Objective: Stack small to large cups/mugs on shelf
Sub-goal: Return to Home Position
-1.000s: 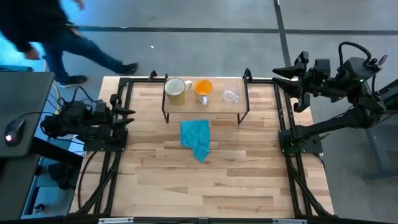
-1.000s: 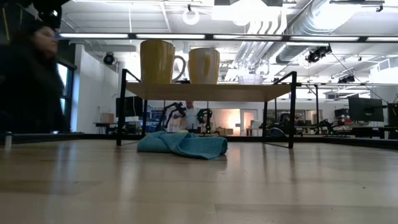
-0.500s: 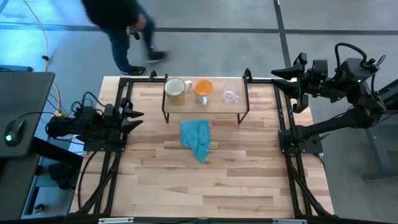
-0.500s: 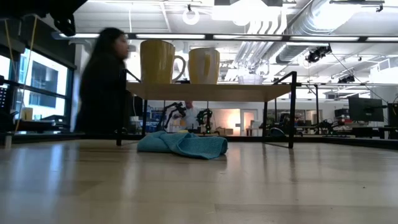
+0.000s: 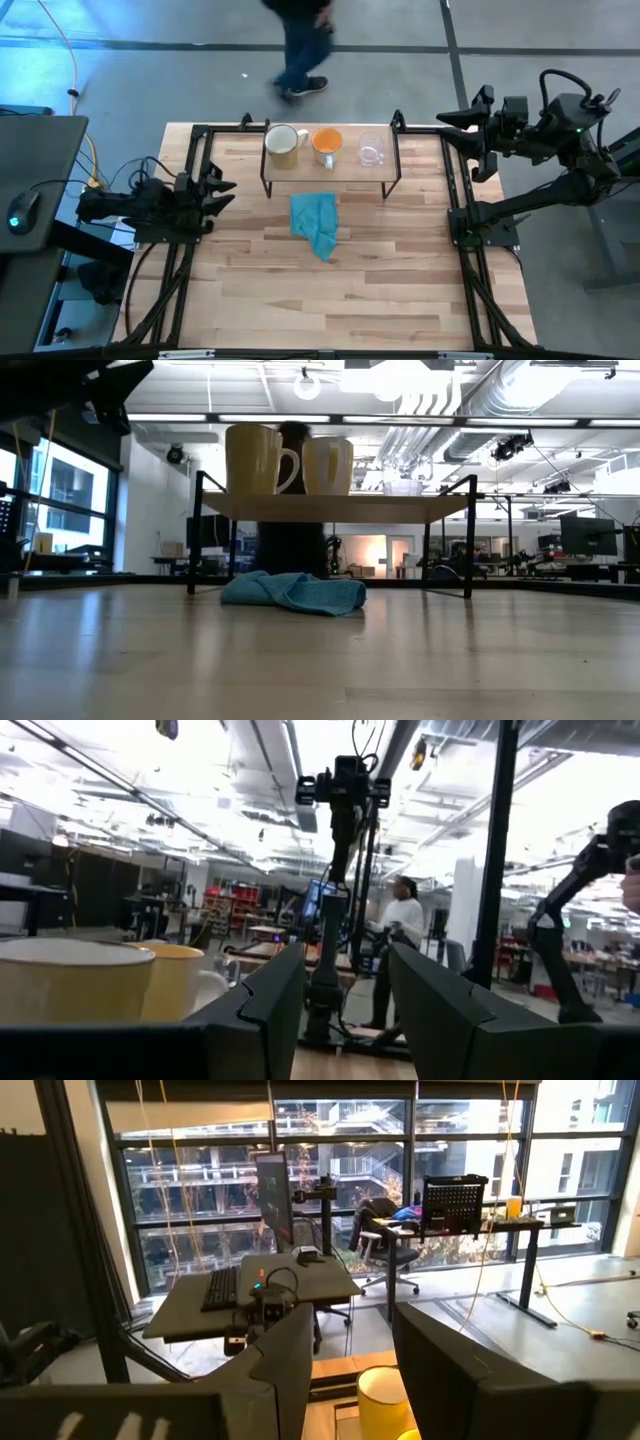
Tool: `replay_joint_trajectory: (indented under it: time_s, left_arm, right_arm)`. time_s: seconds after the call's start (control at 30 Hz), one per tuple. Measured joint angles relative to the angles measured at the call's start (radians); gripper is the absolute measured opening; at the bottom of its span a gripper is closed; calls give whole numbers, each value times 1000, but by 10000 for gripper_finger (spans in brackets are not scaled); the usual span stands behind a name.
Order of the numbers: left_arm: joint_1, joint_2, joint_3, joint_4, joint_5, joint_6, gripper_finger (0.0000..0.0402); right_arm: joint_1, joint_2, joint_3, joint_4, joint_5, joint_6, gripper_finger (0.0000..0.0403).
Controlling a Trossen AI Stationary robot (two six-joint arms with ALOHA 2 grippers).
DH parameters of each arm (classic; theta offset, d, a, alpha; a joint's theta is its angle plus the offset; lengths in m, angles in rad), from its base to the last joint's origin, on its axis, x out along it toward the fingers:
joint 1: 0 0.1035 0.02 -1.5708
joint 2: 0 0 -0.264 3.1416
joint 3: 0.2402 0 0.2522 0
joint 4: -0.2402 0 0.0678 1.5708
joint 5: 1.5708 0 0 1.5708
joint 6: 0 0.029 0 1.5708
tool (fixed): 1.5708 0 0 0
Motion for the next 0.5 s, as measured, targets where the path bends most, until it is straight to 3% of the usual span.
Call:
replay_joint_trajectory:
  time_s: [0.2,0.5]
  left_arm:
    - [0,0,-43,73,-13,-1,138]
    - [0,0,-49,8,-21,3,138]
  right_arm:
    - [0,0,0,0,0,17,133]
    - [0,0,0,0,-1,23,133]
